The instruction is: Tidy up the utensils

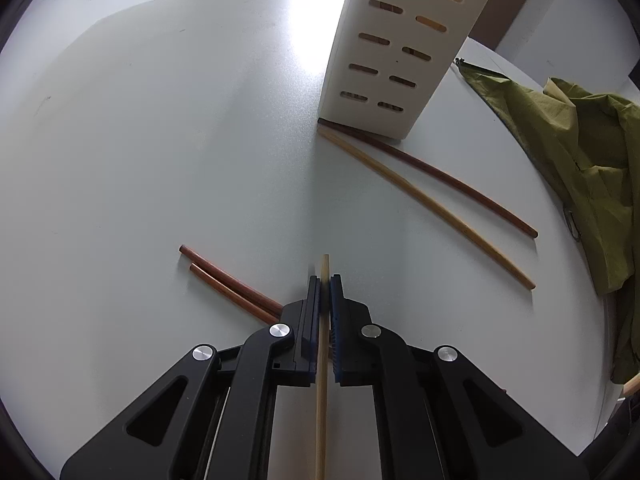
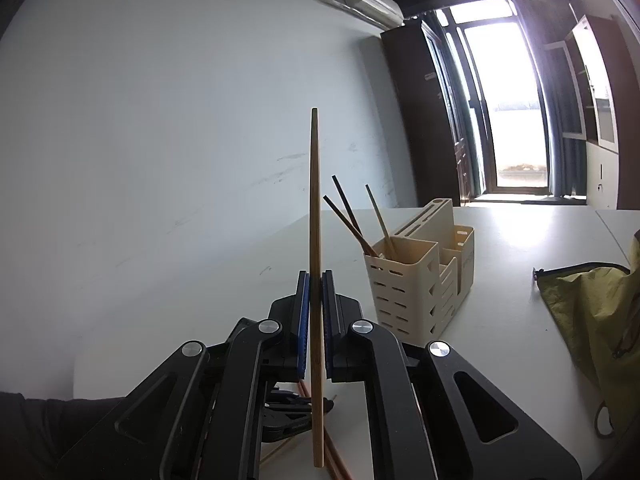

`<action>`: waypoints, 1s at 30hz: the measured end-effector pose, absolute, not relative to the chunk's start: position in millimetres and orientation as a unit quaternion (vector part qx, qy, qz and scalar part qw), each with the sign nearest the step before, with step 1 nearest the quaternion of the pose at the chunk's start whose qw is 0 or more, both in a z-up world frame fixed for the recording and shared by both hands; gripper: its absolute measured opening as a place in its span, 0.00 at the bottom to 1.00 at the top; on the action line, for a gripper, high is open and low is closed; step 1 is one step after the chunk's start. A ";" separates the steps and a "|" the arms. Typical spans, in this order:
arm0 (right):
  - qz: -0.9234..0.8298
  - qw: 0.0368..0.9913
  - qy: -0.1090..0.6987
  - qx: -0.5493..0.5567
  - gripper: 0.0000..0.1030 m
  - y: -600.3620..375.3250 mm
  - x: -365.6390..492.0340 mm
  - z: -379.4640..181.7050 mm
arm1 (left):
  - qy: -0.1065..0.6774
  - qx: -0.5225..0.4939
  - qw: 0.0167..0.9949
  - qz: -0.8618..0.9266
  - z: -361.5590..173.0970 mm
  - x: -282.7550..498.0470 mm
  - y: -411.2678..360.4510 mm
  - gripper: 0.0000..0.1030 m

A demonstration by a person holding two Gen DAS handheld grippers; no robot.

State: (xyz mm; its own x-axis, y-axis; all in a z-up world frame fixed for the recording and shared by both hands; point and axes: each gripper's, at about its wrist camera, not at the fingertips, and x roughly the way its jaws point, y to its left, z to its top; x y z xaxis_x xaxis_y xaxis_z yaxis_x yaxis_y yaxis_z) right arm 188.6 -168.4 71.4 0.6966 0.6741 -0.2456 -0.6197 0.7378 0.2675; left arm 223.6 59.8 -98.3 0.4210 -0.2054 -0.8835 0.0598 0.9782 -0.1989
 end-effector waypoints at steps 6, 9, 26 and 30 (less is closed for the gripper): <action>0.348 0.920 0.159 0.089 0.07 -171.7 190.4 70.6 | 0.484 -0.094 0.864 -0.099 -67.7 211.9 65.1 0.04; 0.347 0.922 0.147 0.092 0.07 -173.5 188.8 71.1 | 0.460 -0.104 0.875 -0.111 -47.7 203.6 66.8 0.04; 0.314 0.939 0.091 0.109 0.07 -188.8 244.9 91.1 | 0.243 -0.128 0.952 -0.138 143.0 214.1 57.0 0.04; 0.310 0.941 0.069 0.117 0.07 -184.5 274.0 104.3 | 0.180 -0.139 0.968 -0.106 175.6 238.0 48.0 0.04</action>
